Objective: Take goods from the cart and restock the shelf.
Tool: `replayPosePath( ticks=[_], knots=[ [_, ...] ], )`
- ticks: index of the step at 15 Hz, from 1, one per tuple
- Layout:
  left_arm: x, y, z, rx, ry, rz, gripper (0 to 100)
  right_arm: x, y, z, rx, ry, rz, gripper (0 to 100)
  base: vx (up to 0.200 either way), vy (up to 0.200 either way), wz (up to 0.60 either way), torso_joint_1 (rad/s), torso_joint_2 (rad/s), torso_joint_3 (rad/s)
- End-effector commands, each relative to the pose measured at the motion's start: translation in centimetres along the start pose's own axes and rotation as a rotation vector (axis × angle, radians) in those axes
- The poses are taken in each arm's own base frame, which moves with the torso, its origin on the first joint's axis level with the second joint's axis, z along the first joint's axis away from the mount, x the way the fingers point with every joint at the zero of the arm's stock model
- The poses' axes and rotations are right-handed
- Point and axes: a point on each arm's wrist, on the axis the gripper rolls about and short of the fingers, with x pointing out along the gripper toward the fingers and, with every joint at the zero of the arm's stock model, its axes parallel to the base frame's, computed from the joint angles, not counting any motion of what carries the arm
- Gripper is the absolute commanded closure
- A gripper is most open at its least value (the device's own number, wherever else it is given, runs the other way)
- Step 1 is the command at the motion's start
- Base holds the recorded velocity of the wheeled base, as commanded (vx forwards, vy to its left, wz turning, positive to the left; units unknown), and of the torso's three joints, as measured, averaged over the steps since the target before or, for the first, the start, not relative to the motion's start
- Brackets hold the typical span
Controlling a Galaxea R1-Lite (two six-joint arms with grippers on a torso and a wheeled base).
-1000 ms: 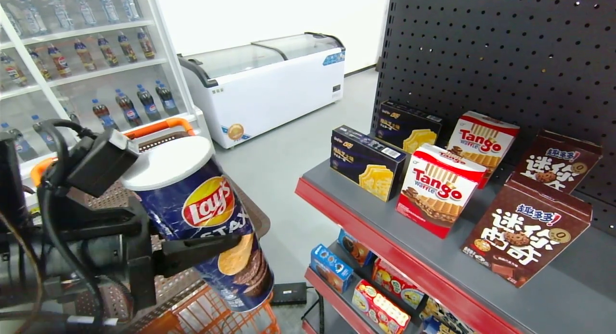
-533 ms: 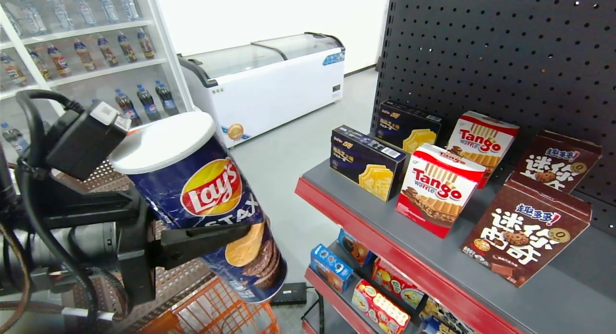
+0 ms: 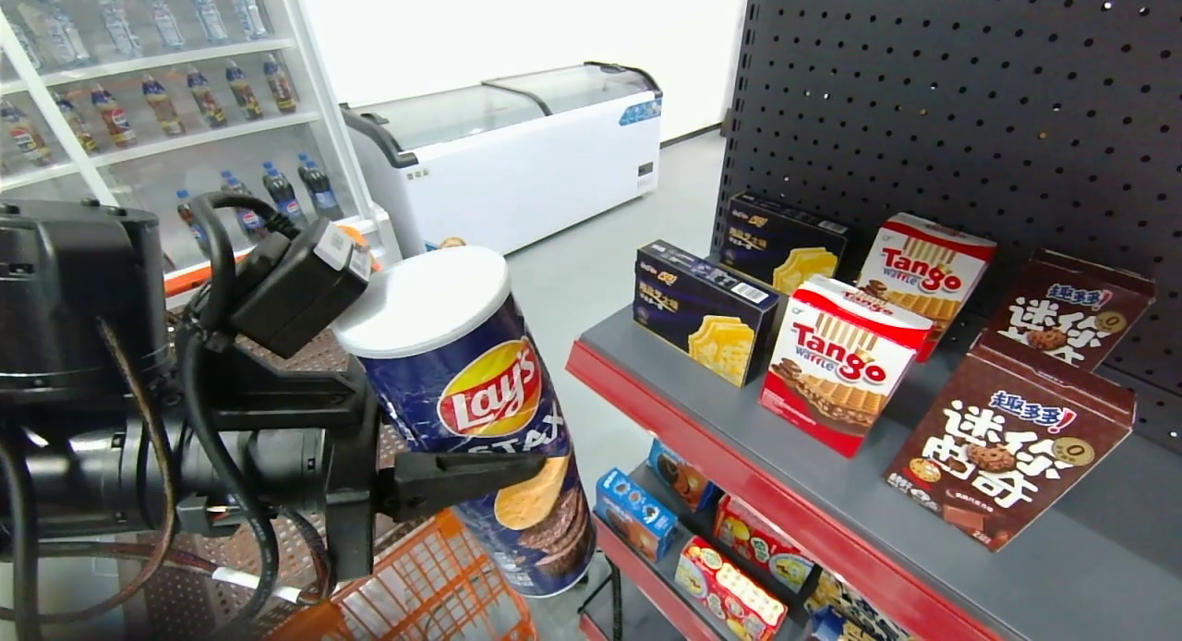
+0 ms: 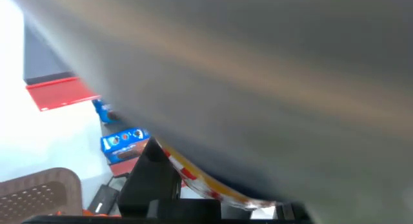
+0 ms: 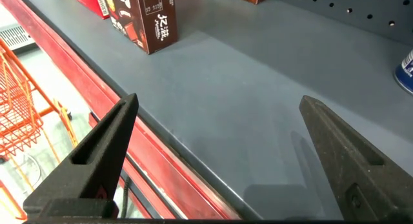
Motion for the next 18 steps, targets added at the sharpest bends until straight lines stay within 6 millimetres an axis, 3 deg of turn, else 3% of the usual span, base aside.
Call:
replayPosePath(
  ticks=[1,4,11,18],
  knots=[
    [0.3,0.1,-0.2,-0.007,0.011,-0.008,100,0.0,0.0,0.0,0.000,0.001,0.000,0,0.000,0.000,0.00,0.000,0.00,0.000],
    [0.5,-0.2,-0.3,-0.006,0.014,-0.021,100,0.0,0.0,0.0,0.000,0.001,0.000,0,0.000,0.000,0.00,0.000,0.00,0.000],
    [0.6,-0.6,-0.1,0.003,0.009,-0.037,100,0.0,0.0,0.0,0.000,0.001,0.002,0,0.000,0.000,-0.60,0.004,0.00,0.002],
    [1.9,-2.9,0.9,0.047,-0.009,-0.146,100,0.0,0.0,0.0,0.000,0.000,0.000,0,0.000,0.000,-0.60,0.002,0.00,0.001]
  ],
)
